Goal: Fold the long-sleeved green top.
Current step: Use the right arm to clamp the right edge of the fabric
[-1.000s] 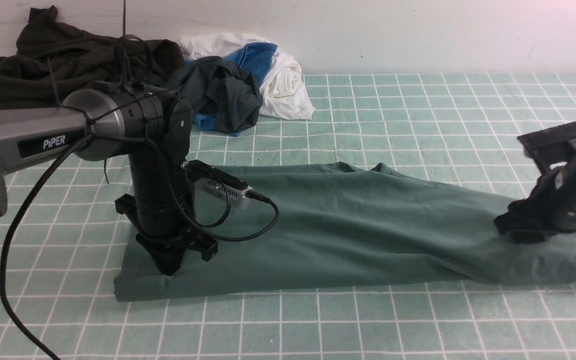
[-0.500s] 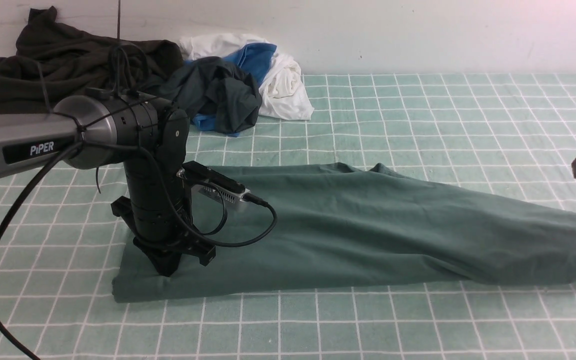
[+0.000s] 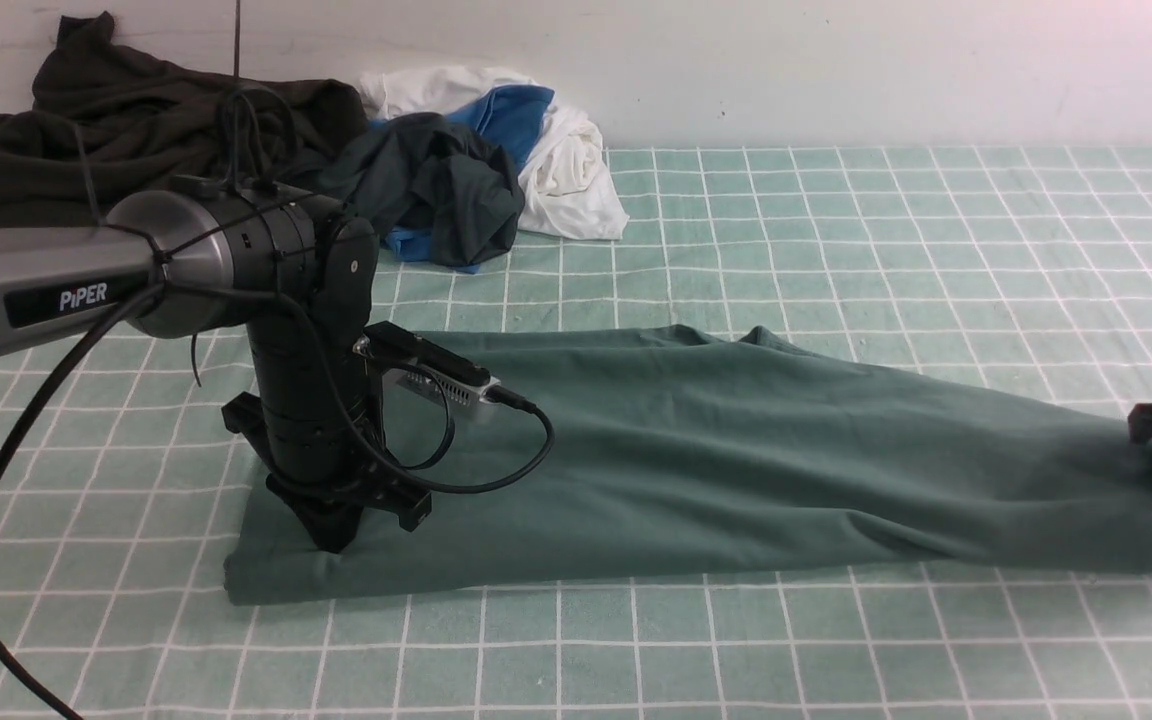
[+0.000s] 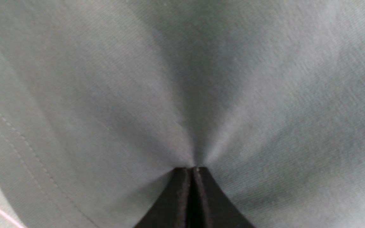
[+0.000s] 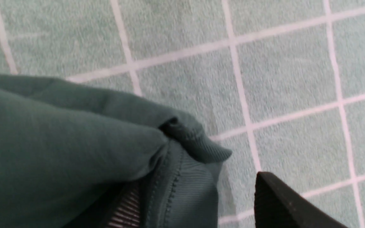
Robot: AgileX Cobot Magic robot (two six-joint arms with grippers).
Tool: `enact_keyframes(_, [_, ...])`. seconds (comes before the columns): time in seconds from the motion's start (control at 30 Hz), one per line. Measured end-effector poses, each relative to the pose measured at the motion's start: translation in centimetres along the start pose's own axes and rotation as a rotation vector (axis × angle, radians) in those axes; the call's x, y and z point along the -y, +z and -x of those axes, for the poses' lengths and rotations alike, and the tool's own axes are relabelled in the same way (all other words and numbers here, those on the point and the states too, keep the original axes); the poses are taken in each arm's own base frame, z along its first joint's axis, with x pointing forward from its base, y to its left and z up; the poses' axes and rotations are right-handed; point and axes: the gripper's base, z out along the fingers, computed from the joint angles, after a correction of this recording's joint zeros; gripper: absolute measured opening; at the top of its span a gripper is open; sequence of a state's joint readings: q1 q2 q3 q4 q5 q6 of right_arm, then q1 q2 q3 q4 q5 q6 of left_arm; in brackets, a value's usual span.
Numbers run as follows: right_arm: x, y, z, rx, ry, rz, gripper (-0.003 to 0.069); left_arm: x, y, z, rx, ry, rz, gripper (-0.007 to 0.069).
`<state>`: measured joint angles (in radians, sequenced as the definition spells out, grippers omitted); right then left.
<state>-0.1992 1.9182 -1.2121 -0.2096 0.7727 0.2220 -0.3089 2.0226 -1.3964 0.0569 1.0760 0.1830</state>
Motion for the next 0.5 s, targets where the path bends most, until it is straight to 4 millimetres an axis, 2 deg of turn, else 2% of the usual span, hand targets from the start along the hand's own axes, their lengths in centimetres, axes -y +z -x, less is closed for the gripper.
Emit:
enact_keyframes(0.13, [-0.28,1.06,0.5,-0.019,-0.008,0.015,0.0439,0.0,-0.03,0.0,0.001,0.0,0.0,-0.0003])
enact_keyframes(0.33, [-0.84,1.35,0.78,-0.035,-0.083,0.086,0.0323,0.0,-0.03,0.0,0.001,0.0,0.0,-0.0003])
enact_keyframes(0.5, [-0.96,1.02,1.07,-0.056,-0.126,0.105,0.0083,-0.02,-0.19,-0.06,0.004,0.001,0.004,-0.0003])
